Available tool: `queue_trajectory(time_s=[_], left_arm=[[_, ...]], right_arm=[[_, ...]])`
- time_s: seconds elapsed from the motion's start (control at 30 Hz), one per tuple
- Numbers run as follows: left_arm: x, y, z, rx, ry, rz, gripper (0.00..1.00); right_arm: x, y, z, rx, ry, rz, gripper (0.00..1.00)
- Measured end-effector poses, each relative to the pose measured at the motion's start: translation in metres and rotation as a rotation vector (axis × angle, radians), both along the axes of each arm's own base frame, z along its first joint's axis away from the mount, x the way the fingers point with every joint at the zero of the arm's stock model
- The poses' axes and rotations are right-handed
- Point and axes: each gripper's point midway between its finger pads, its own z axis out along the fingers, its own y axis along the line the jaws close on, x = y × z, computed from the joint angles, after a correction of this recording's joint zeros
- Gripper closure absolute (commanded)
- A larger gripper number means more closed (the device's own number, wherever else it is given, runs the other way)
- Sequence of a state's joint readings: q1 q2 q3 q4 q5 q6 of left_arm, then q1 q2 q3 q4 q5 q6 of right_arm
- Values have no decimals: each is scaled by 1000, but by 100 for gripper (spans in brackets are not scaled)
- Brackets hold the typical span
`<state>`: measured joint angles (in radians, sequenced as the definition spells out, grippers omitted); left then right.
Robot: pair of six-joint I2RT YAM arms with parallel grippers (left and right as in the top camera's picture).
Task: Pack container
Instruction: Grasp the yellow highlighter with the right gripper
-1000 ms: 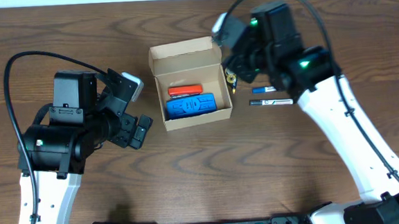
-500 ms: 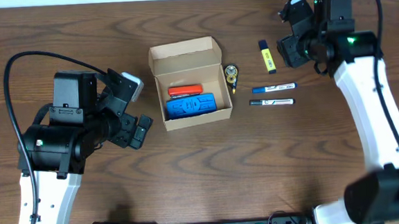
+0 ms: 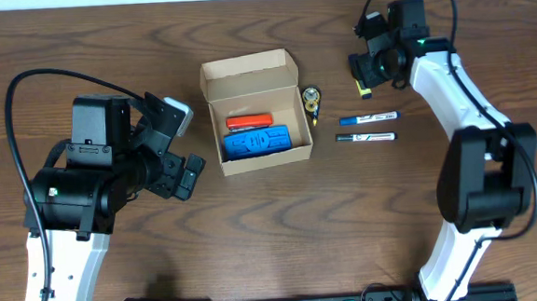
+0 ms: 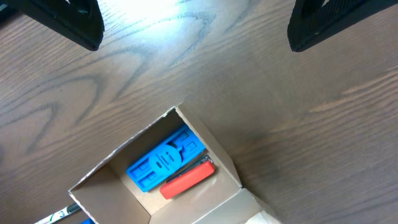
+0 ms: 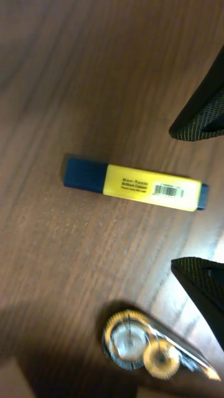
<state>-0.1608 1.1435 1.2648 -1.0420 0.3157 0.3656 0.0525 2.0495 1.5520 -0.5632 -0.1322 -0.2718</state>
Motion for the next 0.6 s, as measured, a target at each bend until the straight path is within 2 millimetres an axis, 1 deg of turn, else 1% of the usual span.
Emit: queue_trajectory(time_s=[0.1,0.3,0.47,0.6], left_arm=[[0,0,0,0,0,0,5],[0,0,0,0,0,0,5],[0,0,0,0,0,0,5],[0,0,0,0,0,0,5]], right_arm=[[7,1,-13,3,-3,1,38],[17,1,-29,3,-19,0,37],[23,2,-41,11,-23,-12,37],[23,1,-54,17,-6,-26,38]])
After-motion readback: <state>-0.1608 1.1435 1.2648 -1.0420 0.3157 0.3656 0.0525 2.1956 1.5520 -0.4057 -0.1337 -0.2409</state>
